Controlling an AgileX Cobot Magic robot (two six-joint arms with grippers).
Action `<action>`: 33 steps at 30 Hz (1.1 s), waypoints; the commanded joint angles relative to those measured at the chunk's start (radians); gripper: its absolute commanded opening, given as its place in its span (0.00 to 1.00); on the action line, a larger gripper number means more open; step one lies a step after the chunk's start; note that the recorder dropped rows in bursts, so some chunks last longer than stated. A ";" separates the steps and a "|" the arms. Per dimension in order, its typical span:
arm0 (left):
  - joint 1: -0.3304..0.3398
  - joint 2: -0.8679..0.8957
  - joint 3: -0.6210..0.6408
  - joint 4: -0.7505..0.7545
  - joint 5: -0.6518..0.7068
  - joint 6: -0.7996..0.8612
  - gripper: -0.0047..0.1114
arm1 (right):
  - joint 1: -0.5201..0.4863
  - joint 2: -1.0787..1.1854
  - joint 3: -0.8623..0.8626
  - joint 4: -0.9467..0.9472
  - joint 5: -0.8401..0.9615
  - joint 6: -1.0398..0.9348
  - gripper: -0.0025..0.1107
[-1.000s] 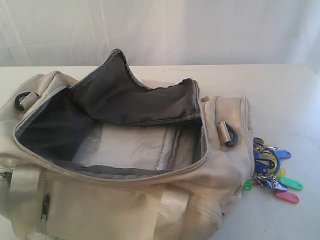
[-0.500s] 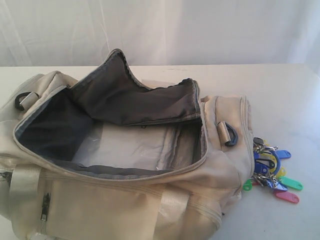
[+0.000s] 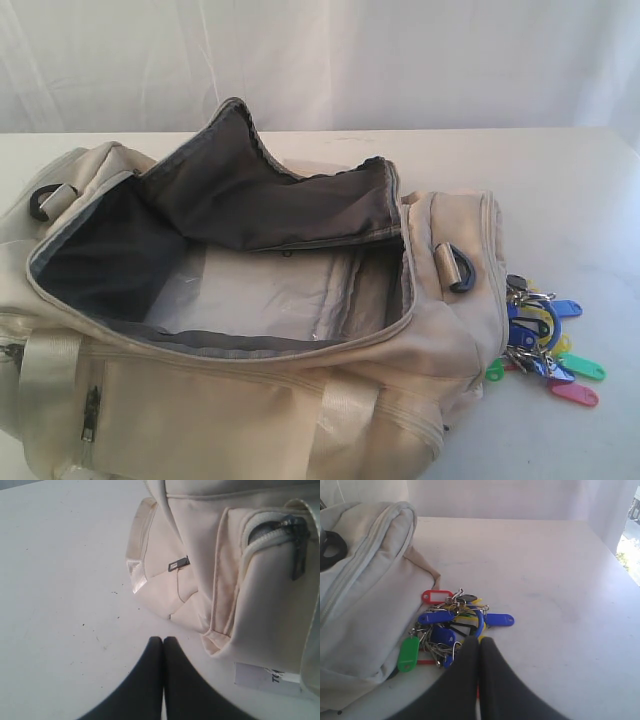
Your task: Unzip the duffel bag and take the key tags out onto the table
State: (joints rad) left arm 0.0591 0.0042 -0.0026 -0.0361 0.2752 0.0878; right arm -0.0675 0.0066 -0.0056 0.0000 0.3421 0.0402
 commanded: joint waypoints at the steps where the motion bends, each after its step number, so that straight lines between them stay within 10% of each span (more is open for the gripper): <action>1: 0.003 -0.004 0.003 -0.014 0.002 -0.001 0.04 | -0.003 -0.007 0.006 -0.009 -0.003 0.002 0.02; 33: 0.003 -0.004 0.003 -0.014 -0.019 -0.111 0.04 | -0.003 -0.007 0.006 -0.009 -0.003 0.002 0.02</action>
State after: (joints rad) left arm 0.0591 0.0042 -0.0026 -0.0385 0.2595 -0.0116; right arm -0.0675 0.0066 -0.0056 -0.0059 0.3421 0.0402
